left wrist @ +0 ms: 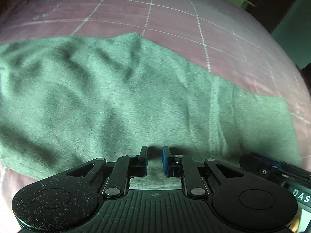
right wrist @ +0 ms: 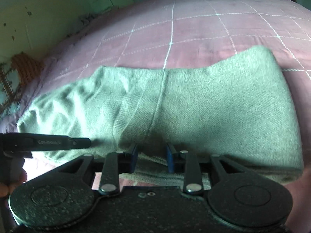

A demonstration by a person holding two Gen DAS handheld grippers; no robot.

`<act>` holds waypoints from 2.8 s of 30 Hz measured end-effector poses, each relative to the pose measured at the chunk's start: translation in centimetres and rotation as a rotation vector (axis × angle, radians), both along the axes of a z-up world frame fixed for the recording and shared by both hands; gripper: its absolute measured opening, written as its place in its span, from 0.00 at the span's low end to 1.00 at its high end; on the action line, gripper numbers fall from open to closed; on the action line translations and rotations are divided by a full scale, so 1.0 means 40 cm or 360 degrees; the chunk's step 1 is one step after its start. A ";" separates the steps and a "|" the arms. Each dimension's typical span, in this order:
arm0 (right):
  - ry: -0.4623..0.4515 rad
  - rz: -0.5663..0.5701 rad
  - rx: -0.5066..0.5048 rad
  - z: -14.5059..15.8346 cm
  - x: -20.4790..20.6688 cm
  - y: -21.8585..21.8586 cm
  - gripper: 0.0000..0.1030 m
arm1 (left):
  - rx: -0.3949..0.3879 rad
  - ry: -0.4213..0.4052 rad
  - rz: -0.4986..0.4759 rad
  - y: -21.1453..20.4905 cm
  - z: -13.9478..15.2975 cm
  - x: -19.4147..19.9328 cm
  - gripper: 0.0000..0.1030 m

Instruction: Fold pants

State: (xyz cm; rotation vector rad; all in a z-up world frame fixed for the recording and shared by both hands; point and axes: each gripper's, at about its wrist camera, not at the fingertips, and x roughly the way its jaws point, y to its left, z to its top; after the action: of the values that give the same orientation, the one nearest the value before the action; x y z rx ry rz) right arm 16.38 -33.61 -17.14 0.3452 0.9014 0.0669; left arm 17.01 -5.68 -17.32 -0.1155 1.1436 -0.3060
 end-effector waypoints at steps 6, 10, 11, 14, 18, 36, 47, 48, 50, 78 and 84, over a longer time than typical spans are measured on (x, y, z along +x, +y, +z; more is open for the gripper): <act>-0.0199 -0.0120 0.0009 0.097 -0.060 -0.079 0.46 | -0.0263 0.0145 -0.0001 -0.039 -0.001 0.015 0.14; -0.0230 -0.0251 -0.0003 0.105 -0.104 -0.163 0.51 | -0.0397 0.0185 0.0019 -0.072 0.000 0.019 0.14; -0.0227 -0.0280 0.0000 0.102 -0.115 -0.181 0.51 | -0.0404 0.0180 0.0025 -0.080 0.001 0.020 0.15; -0.0205 -0.0339 0.0006 0.084 -0.141 -0.224 0.51 | -0.0436 0.0179 0.0041 -0.096 0.002 0.023 0.15; -0.0197 -0.0367 0.0033 0.066 -0.166 -0.246 0.51 | -0.0491 0.0156 0.0086 -0.086 0.010 0.024 0.29; -0.0237 -0.0448 0.0070 0.064 -0.193 -0.279 0.53 | -0.0617 0.0267 0.0180 -0.132 -0.076 0.012 0.32; -0.0261 -0.0662 -0.0016 0.085 -0.180 -0.334 0.44 | -0.0659 -0.0185 0.0064 -0.035 0.172 0.042 0.14; -0.0246 -0.0637 -0.0048 0.086 -0.166 -0.325 0.39 | -0.0617 -0.0219 0.0064 0.008 0.182 0.044 0.14; -0.0231 -0.0560 -0.0102 0.087 -0.138 -0.296 0.32 | -0.0486 -0.0250 0.0061 0.057 0.174 0.035 0.14; 0.0027 -0.0155 -0.0481 0.005 0.191 -0.093 0.37 | 0.0081 -0.0095 -0.0070 -0.138 -0.029 0.147 0.18; 0.0039 -0.0102 -0.0623 -0.045 0.189 -0.059 0.38 | 0.0122 -0.0125 -0.0139 -0.148 -0.024 0.131 0.18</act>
State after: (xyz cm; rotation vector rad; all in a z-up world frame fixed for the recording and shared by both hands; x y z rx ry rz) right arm 23.96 -35.98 -18.96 0.0097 0.9048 -0.1720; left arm 22.23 -11.60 -18.30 0.0139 1.0827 -0.3412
